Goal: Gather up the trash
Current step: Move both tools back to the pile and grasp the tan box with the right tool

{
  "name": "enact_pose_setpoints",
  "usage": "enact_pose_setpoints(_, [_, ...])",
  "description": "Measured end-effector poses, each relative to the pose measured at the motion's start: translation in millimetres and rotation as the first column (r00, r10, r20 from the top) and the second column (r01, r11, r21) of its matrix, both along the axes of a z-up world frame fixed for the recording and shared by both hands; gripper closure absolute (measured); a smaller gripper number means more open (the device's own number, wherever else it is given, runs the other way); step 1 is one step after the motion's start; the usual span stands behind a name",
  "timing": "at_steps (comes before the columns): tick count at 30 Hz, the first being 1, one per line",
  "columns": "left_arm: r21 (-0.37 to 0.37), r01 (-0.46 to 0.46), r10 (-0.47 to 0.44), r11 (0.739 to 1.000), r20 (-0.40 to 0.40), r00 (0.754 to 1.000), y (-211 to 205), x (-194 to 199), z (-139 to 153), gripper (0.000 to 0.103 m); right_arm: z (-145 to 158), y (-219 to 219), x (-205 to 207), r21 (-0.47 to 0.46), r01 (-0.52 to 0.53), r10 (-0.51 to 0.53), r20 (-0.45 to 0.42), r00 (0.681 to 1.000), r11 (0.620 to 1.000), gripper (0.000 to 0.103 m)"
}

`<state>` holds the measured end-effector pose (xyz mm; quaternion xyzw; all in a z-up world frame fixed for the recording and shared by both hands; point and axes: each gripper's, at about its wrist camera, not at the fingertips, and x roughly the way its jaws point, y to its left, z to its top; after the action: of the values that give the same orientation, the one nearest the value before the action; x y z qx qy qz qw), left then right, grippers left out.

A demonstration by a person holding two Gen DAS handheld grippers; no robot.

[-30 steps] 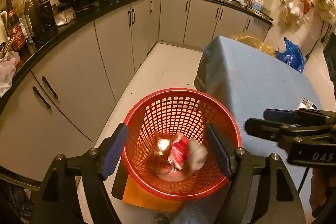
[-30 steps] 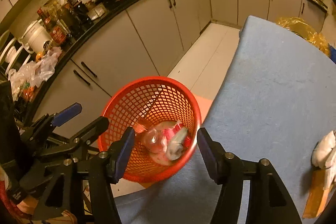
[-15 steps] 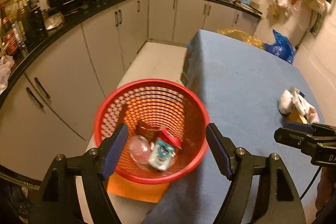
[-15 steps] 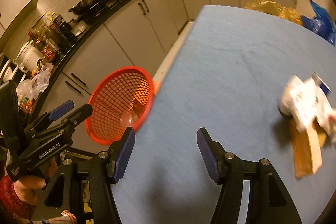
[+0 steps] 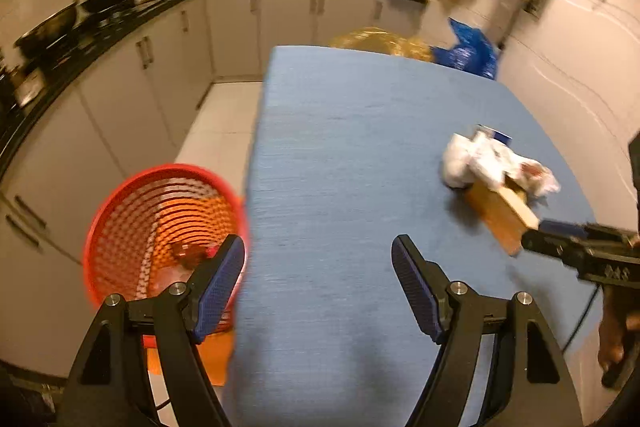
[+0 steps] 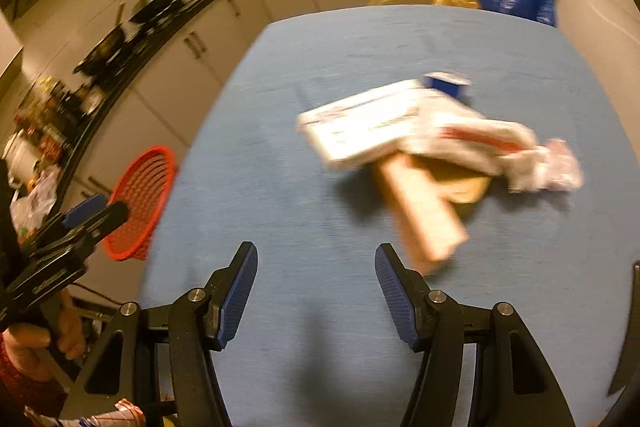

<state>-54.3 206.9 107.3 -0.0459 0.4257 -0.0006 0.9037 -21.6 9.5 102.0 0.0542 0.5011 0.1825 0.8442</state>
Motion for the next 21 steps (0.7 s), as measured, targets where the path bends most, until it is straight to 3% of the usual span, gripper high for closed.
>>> enact_pose_setpoints(6, [-0.020,0.079,-0.079,0.997,-0.012,0.997,-30.1,4.4,4.5,0.028,-5.4,-26.7,21.6,-0.071,-0.018,0.020,0.027,0.999,0.997,0.038])
enact_pose_setpoints(11, [-0.038,0.128,-0.129,0.991,-0.024,0.991,-47.8,11.2,9.6,0.027,-24.4,-19.4,45.8,-0.083,-0.094,0.093,-0.016,0.996,0.992,0.038])
enact_pose_setpoints(12, [-0.037,0.139,-0.140,0.990,-0.024,0.990,-51.8,13.5,11.8,0.027,-30.4,-16.1,51.6,-0.075,-0.110,0.108,-0.034,0.994,0.991,0.045])
enact_pose_setpoints(13, [-0.035,0.143,-0.144,0.989,-0.023,0.989,-53.9,15.0,13.0,0.027,-34.7,-14.3,54.0,-0.074,-0.115,0.112,-0.048,0.993,0.991,0.061])
enact_pose_setpoints(15, [-0.031,0.154,-0.154,0.988,-0.017,0.988,-59.6,19.1,16.6,0.025,-43.1,-10.9,57.7,-0.052,-0.124,0.120,-0.080,0.990,0.991,0.077])
enact_pose_setpoints(21, [-0.028,0.190,-0.190,0.981,-0.007,0.982,-80.7,40.5,21.3,0.023,-42.3,-20.5,34.7,0.011,-0.155,0.155,-0.119,0.981,0.988,0.079])
